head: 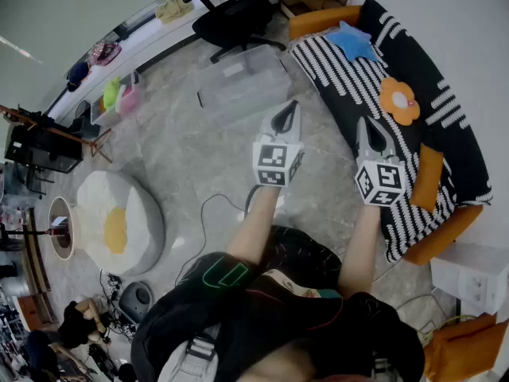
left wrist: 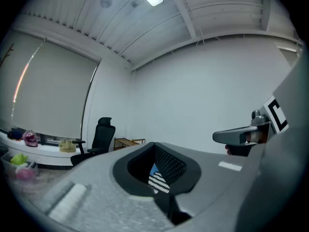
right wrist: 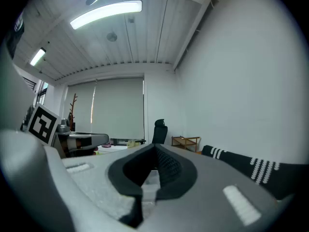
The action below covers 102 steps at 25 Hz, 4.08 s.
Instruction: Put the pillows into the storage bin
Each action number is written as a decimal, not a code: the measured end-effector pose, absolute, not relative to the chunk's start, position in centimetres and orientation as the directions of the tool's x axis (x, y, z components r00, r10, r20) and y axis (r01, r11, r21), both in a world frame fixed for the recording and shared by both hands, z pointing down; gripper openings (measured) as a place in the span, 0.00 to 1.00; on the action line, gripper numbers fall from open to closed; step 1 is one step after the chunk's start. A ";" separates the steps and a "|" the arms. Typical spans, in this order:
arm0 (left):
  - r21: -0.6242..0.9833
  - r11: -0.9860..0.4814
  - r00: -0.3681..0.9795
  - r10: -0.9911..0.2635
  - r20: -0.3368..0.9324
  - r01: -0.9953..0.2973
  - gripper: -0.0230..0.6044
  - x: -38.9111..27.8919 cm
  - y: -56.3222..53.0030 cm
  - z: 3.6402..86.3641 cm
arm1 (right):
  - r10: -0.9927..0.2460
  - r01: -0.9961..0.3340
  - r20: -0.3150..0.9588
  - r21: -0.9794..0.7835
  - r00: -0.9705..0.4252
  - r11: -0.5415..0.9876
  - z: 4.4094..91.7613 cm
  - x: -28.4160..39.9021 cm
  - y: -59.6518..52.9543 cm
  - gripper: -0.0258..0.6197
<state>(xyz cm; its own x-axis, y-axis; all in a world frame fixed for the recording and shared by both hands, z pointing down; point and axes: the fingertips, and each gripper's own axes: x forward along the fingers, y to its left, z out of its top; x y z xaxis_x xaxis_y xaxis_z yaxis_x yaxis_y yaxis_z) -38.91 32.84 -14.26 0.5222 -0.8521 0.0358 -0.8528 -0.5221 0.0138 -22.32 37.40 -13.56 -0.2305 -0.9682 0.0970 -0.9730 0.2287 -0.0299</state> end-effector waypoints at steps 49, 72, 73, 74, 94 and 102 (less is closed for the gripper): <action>0.075 -0.530 0.535 -0.830 0.157 -0.845 0.05 -39.4 5.7 -7.8 | -0.943 -0.953 0.183 -0.175 -0.279 0.248 -8.5 -22.1 7.9 0.04; 0.054 -0.584 0.584 -0.797 0.154 -0.810 0.05 -28.4 -11.5 -9.2 | -0.957 -0.939 0.135 -0.271 -0.256 0.213 -8.7 -9.6 -9.3 0.04; 0.060 -0.585 0.587 -0.794 0.159 -0.808 0.05 -28.1 -12.2 -8.9 | -0.957 -0.941 0.140 -0.266 -0.253 0.210 -8.5 -9.4 -9.7 0.04; 0.066 -0.590 0.592 -0.788 0.166 -0.804 0.05 -27.8 -12.8 -8.5 | -0.959 -0.943 0.145 -0.264 -0.244 0.200 -8.3 -8.9 -10.1 0.04; 0.236 -0.746 0.746 -0.477 0.464 -0.623 0.05 -17.6 -32.6 5.7 | -0.936 -0.910 0.352 -0.392 -0.015 -0.133 3.0 -2.1 -25.9 0.04; 0.262 -0.807 0.772 -0.330 0.544 -0.530 0.05 -14.2 -38.0 10.4 | -0.906 -0.877 0.418 -0.407 0.069 -0.255 6.8 0.1 -29.9 0.04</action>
<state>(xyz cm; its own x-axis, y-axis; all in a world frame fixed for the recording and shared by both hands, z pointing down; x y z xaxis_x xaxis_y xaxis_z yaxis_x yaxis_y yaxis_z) -14.22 -38.04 10.44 0.7717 -0.3302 0.5436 -0.5297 -0.8067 0.2620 0.15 -29.88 6.83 0.0695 -0.9059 0.4177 -0.8770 -0.2550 -0.4073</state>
